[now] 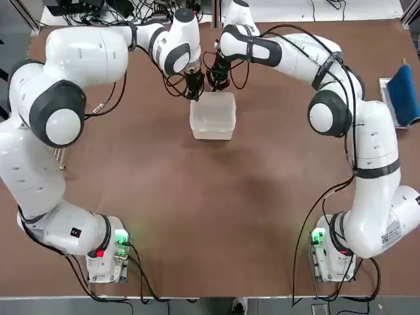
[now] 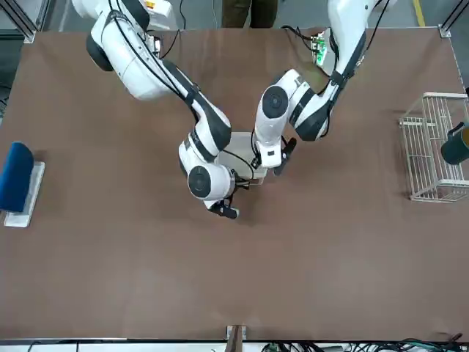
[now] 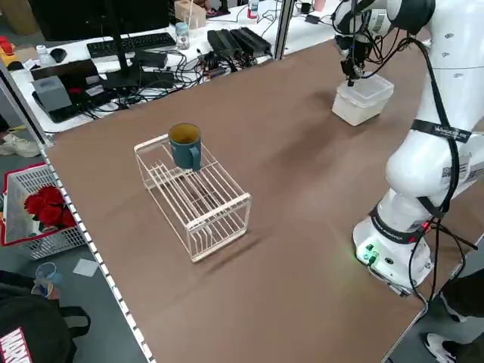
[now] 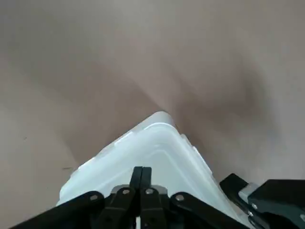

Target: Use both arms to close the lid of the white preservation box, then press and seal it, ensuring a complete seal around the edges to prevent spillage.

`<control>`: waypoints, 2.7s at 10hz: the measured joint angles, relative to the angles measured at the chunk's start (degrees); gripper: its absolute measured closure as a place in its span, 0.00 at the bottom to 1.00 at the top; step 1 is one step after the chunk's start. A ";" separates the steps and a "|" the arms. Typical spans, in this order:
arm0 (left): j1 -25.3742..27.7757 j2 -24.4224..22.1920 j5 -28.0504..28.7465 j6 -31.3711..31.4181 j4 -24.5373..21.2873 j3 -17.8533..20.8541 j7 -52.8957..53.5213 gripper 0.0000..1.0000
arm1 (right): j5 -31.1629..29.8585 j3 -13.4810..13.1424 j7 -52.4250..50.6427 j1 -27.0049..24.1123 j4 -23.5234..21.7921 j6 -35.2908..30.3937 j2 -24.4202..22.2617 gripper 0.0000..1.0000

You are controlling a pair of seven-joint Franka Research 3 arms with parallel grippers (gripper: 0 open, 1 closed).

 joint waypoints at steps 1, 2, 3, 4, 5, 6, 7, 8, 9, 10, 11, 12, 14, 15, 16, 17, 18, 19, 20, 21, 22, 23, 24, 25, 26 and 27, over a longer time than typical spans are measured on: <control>0.00 -0.03 0.00 -0.02 -0.01 -0.01 0.00 0.99 | 0.00 0.13 0.00 -0.13 -0.06 0.00 -0.03 0.99; 0.12 -0.08 -0.01 0.06 -0.03 -0.05 0.00 0.99 | 0.05 0.35 0.03 -0.35 -0.13 0.01 -0.03 0.99; 0.57 -0.08 -0.01 0.47 -0.02 -0.23 0.00 0.99 | 0.06 0.71 0.06 -0.68 -0.19 -0.03 -0.02 0.99; 1.20 -0.26 0.00 0.33 0.04 -0.35 0.00 0.99 | 0.07 1.00 0.07 -1.12 -0.19 -0.29 -0.11 0.99; 2.06 -0.80 0.01 -0.55 0.03 -0.30 0.09 0.99 | 0.16 1.34 0.07 -1.78 -0.18 -0.92 -0.48 0.98; 2.75 -1.62 0.01 -1.35 0.02 -0.30 0.15 0.99 | 0.34 1.77 0.09 -2.65 -0.14 -2.12 -1.25 0.98; 3.10 -2.55 0.01 -2.01 0.05 -0.29 0.15 0.99 | 0.41 2.11 0.15 -3.57 -0.11 -2.80 -2.15 0.98; 3.54 -3.62 0.01 -2.99 0.17 -0.26 0.40 0.99 | 0.45 2.21 0.29 -4.47 -0.06 -2.99 -2.87 0.97; 4.65 -5.05 0.01 -4.48 0.51 -0.28 1.31 0.99 | 0.47 2.25 0.36 -5.48 0.10 -2.93 -3.50 0.96; 6.46 -7.06 0.01 -5.90 0.94 -0.28 2.85 0.98 | 0.48 2.21 0.39 -6.71 0.39 -3.44 -4.67 0.94; 8.53 -9.27 0.01 -7.55 1.55 -0.27 5.64 0.92 | 0.40 1.71 0.41 -8.02 0.80 -5.59 -6.58 0.88; 10.33 -11.12 0.01 -11.05 3.28 -0.22 8.89 0.88 | 0.23 -0.15 -0.44 -9.09 0.96 -8.23 -9.34 0.83; 13.40 -12.76 0.01 -20.82 9.06 -0.08 14.34 0.59 | 0.23 -6.76 -8.44 -9.96 0.04 -12.26 -16.46 0.66; 15.18 -13.15 0.01 -23.97 10.95 -0.03 17.47 0.46 | 0.24 -9.54 -12.88 -10.12 -1.45 -12.90 -19.66 0.59; 17.46 -13.89 0.01 -26.16 12.09 0.04 21.49 0.30 | 0.01 -11.88 -17.02 -10.14 -3.24 -13.23 -22.41 0.46; 20.03 -15.23 0.01 -27.26 12.56 0.14 26.20 0.23 | -1.25 -14.00 -20.88 -10.13 -5.38 -13.35 -25.13 0.30; 21.87 -16.95 -0.27 -28.22 12.79 1.00 31.48 0.17 | -2.79 -16.23 -23.25 -10.15 -8.02 -13.27 -28.20 0.17; 22.31 -18.66 -2.00 -29.19 12.87 3.18 37.37 0.05 | -3.56 -18.78 -24.37 -10.26 -10.81 -13.16 -31.55 0.02; 22.51 -20.26 -4.01 -30.39 12.89 5.44 44.22 0.00 | -4.05 -21.14 -24.92 -10.99 -13.54 -13.17 -35.20 0.00; 22.79 -21.51 -4.84 -32.11 12.90 7.30 51.68 0.00 | -5.04 -22.59 -25.96 -12.92 -15.97 -13.53 -38.61 0.00; 22.92 -22.64 -5.40 -33.89 12.91 9.14 59.92 0.00 | -6.05 -23.25 -28.80 -15.61 -17.68 -14.78 -41.38 0.00; 23.09 -23.85 -5.97 -35.27 12.94 10.70 67.88 0.00 | -6.84 -23.47 -32.38 -18.32 -18.50 -16.52 -43.36 0.00; 23.43 -25.15 -6.70 -35.94 12.95 11.42 73.33 0.00 | -7.90 -23.53 -35.47 -20.44 -18.85 -18.33 -45.14 0.00; 23.93 -26.17 -7.21 -36.15 12.95 11.59 76.05 0.00 | -8.75 -23.49 -37.72 -21.68 -19.07 -20.24 -46.95 0.00; 24.15 -26.67 -7.42 -36.25 12.95 11.68 77.99 0.00 | -9.09 -23.44 -39.66 -22.39 -20.12 -21.56 -49.07 0.00; 24.10 -26.73 -7.72 -36.25 12.95 11.67 79.73 0.00 | -9.18 -23.25 -41.07 -22.97 -22.37 -21.86 -51.52 0.00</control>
